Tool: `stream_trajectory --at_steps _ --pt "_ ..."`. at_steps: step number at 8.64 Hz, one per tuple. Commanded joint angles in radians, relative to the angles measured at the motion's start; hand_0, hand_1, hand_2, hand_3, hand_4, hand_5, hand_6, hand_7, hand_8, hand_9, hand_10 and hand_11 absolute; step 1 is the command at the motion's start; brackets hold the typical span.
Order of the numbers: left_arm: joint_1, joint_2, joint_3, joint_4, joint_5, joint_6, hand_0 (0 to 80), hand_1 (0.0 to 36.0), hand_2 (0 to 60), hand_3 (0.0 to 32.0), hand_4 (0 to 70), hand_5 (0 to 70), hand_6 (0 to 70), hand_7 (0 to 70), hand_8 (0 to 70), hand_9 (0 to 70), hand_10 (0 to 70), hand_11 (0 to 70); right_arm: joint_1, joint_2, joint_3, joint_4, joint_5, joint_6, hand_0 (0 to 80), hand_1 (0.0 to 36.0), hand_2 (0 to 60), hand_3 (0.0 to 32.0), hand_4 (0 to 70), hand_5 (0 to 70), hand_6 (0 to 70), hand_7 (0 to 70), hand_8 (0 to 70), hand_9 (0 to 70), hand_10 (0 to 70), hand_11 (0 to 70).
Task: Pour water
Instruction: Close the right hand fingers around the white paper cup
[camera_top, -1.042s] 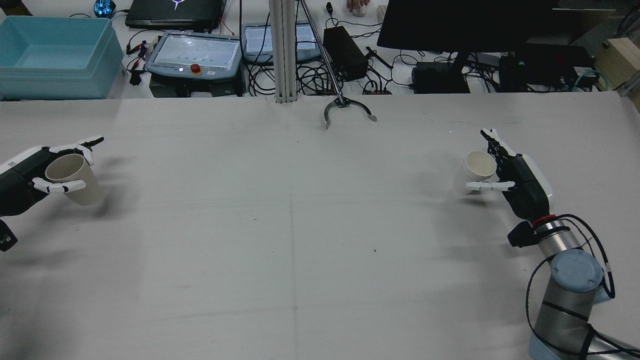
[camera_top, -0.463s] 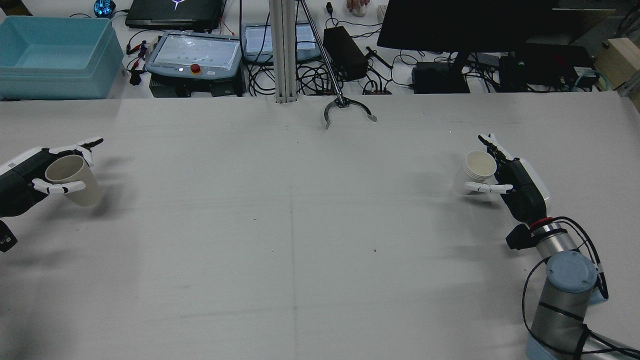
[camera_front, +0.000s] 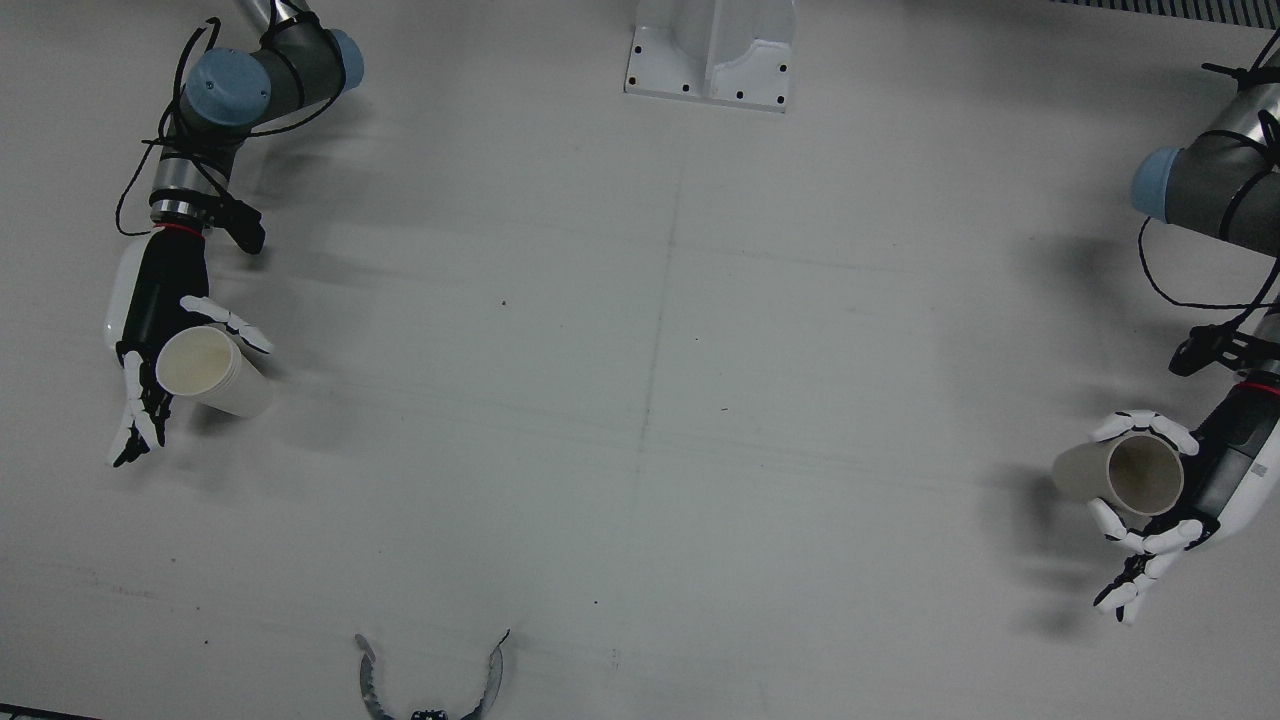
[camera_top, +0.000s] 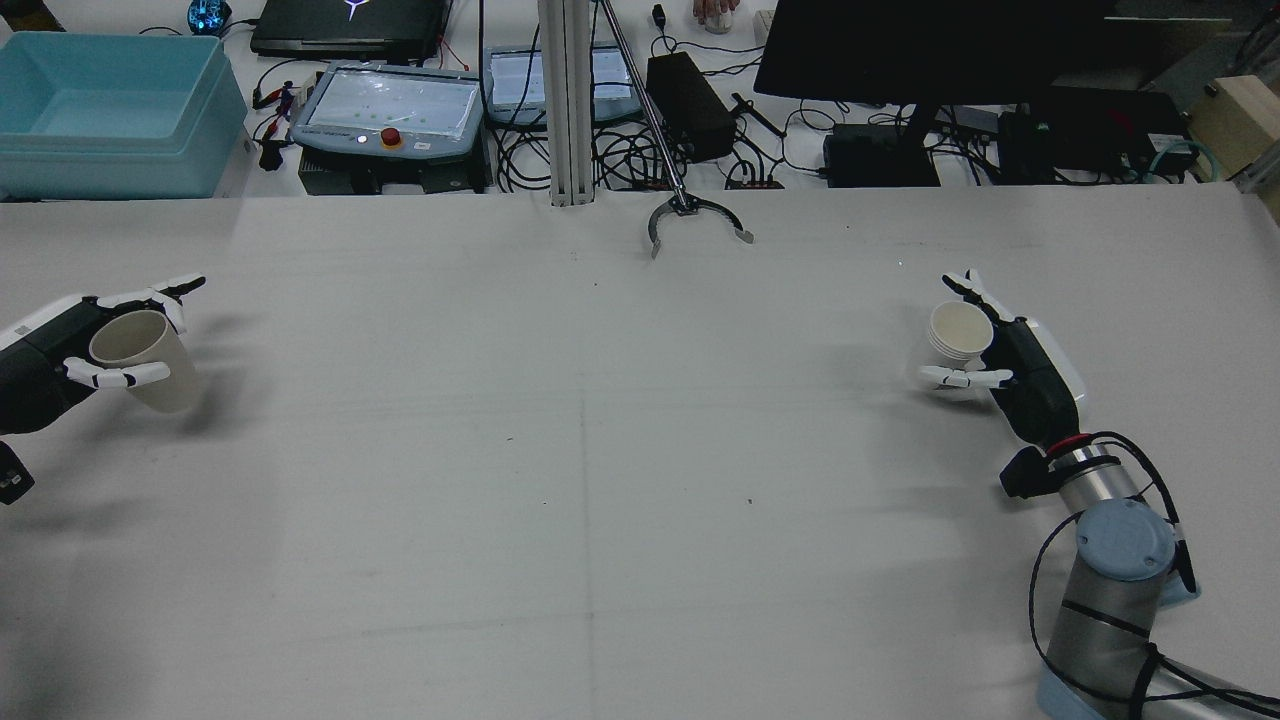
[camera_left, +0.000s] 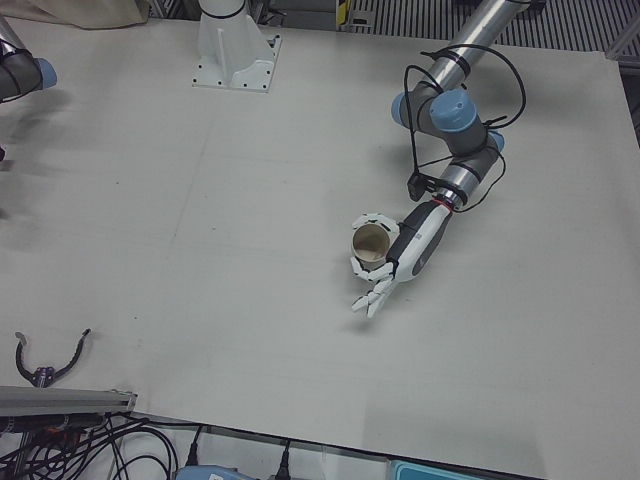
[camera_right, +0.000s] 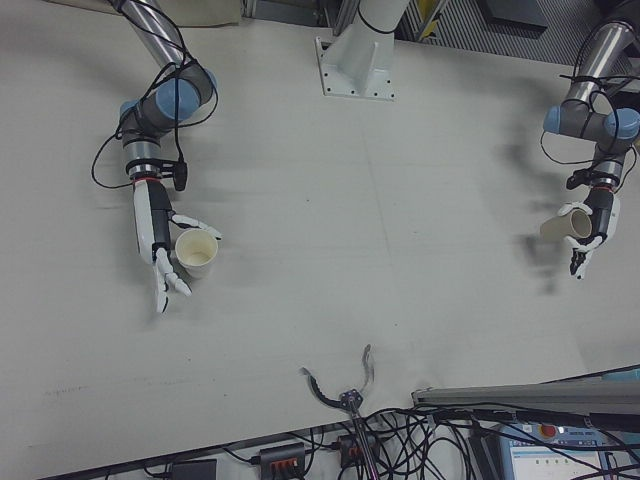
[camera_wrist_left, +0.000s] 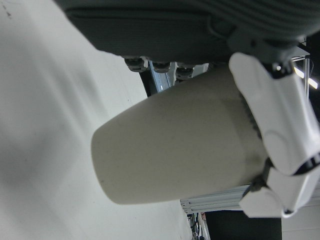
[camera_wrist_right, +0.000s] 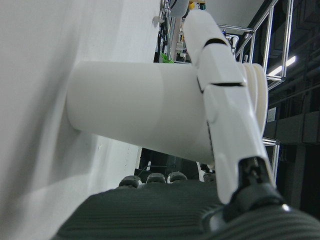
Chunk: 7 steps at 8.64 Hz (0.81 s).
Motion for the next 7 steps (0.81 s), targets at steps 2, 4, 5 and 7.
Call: stream_trajectory --at_steps 2,4,5,7 --pt "-0.002 0.001 0.005 -0.004 0.0 0.0 46.0 25.8 60.0 0.0 51.8 50.8 7.2 12.6 2.3 1.8 1.8 3.4 -0.002 0.009 -0.005 0.002 0.0 -0.001 56.6 25.9 17.8 0.0 9.9 30.6 1.0 4.9 0.0 0.0 0.0 0.2" --pt "-0.005 0.004 0.005 -0.01 0.0 -0.002 46.0 25.6 60.0 0.0 51.7 51.0 7.3 12.5 2.4 1.9 1.8 3.5 -0.004 0.009 -0.012 0.004 0.001 0.001 53.0 22.8 19.9 0.0 12.5 53.2 1.4 6.2 0.0 0.0 0.0 0.9" --pt "-0.006 0.006 0.005 -0.013 0.0 -0.002 45.9 25.4 60.0 0.0 51.8 51.1 7.2 12.5 2.4 1.9 1.8 3.5 -0.005 0.009 -0.012 0.004 0.001 0.003 50.8 20.3 19.9 0.0 14.1 66.2 1.9 7.0 0.0 0.0 0.0 1.3" --pt "-0.006 0.007 0.005 -0.016 0.0 -0.002 46.0 25.6 60.0 0.0 52.1 51.2 7.3 12.4 2.4 1.8 1.9 3.6 -0.005 0.009 -0.007 0.004 0.0 0.006 49.4 19.5 24.6 0.0 16.8 70.0 3.2 9.4 0.0 0.4 0.4 2.0"
